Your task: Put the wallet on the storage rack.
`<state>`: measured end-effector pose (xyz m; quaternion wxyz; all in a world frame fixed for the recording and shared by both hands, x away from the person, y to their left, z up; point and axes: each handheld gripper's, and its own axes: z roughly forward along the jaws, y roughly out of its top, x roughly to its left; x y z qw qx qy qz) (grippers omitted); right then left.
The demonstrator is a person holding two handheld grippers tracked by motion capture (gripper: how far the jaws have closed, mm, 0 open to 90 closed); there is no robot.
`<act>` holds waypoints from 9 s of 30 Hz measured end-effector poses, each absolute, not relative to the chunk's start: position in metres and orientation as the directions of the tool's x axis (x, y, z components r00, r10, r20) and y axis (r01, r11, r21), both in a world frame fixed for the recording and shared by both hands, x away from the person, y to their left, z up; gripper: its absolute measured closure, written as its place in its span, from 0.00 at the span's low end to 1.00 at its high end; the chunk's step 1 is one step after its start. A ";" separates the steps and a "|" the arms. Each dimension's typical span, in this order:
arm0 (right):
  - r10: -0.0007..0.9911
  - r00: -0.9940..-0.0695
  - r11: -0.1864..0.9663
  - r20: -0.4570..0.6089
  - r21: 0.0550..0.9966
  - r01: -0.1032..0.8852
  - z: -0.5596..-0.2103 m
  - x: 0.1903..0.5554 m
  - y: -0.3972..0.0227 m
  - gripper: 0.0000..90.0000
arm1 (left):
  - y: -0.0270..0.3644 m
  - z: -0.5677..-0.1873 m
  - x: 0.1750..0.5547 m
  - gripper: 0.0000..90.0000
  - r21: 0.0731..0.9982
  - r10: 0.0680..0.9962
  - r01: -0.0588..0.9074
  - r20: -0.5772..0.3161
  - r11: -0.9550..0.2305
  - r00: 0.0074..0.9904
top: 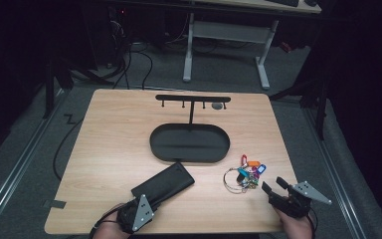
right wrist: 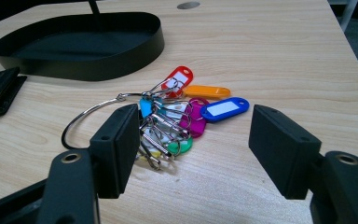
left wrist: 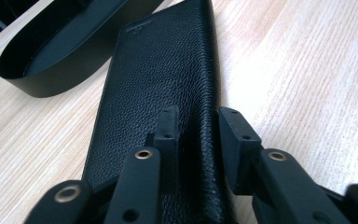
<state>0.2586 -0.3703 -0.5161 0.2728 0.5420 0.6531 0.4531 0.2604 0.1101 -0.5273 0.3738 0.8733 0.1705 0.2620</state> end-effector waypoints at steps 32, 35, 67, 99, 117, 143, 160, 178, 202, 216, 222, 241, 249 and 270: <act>0.954 -0.262 -0.006 0.147 0.881 0.474 -0.519 0.263 -0.371 0.38 | 0.145 -0.493 0.258 0.89 0.901 0.634 0.170 0.136 -0.398 0.762; 0.954 -0.259 -0.011 0.152 0.879 0.477 -0.519 0.263 -0.371 0.38 | 0.146 -0.492 0.259 0.89 0.906 0.635 0.175 0.122 -0.385 0.763; 0.952 -0.267 -0.004 0.148 0.881 0.473 -0.519 0.261 -0.373 0.38 | 0.152 -0.485 0.259 0.90 0.939 0.641 0.251 -0.044 -0.236 0.766; 0.951 -0.272 0.001 0.147 0.878 0.479 -0.520 0.263 -0.372 0.38 | 0.169 -0.493 0.274 0.75 0.931 0.661 0.294 -0.084 -0.214 0.746; 0.949 -0.277 0.005 0.148 0.874 0.485 -0.521 0.264 -0.371 0.38 | 0.149 -0.487 0.277 0.66 0.835 0.649 0.313 0.068 -0.452 0.758; 0.944 -0.288 -0.009 0.161 0.885 0.466 -0.516 0.263 -0.377 0.38 | 0.137 -0.461 0.306 0.77 0.656 0.619 0.470 -0.004 -0.591 0.785; 0.943 -0.285 -0.015 0.169 0.882 0.471 -0.518 0.263 -0.376 0.38 | 0.121 -0.443 0.303 0.83 0.636 0.523 0.332 0.133 -0.697 0.842; 0.944 -0.286 -0.014 0.166 0.884 0.466 -0.517 0.263 -0.378 0.38 | 0.100 -0.411 0.326 0.82 0.633 0.432 0.154 0.312 -0.759 0.846; 0.951 -0.258 -0.029 0.168 0.883 0.469 -0.517 0.249 -0.388 0.38 | 0.064 -0.398 0.384 0.82 0.553 0.288 -0.039 0.492 -0.832 0.822; 0.956 -0.238 -0.043 0.173 0.882 0.469 -0.517 0.241 -0.394 0.38 | 0.043 -0.402 0.421 0.82 0.532 0.243 -0.102 0.538 -0.841 0.807; 0.954 -0.244 -0.040 0.174 0.882 0.470 -0.518 0.241 -0.394 0.38 | 0.036 -0.410 0.434 0.82 0.533 0.249 -0.094 0.536 -0.841 0.807; 0.953 -0.252 -0.032 0.169 0.881 0.472 -0.519 0.240 -0.392 0.38 | 0.014 -0.449 0.471 0.82 0.506 0.203 -0.100 0.510 -0.857 0.836; 0.955 -0.244 -0.037 0.171 0.880 0.473 -0.519 0.240 -0.394 0.38 | 0.018 -0.455 0.479 0.82 0.506 0.196 -0.115 0.520 -0.855 0.831; 0.953 -0.255 -0.022 0.164 0.877 0.480 -0.520 0.241 -0.390 0.39 | 0.019 -0.464 0.483 0.80 0.434 0.185 -0.069 0.518 -0.898 0.835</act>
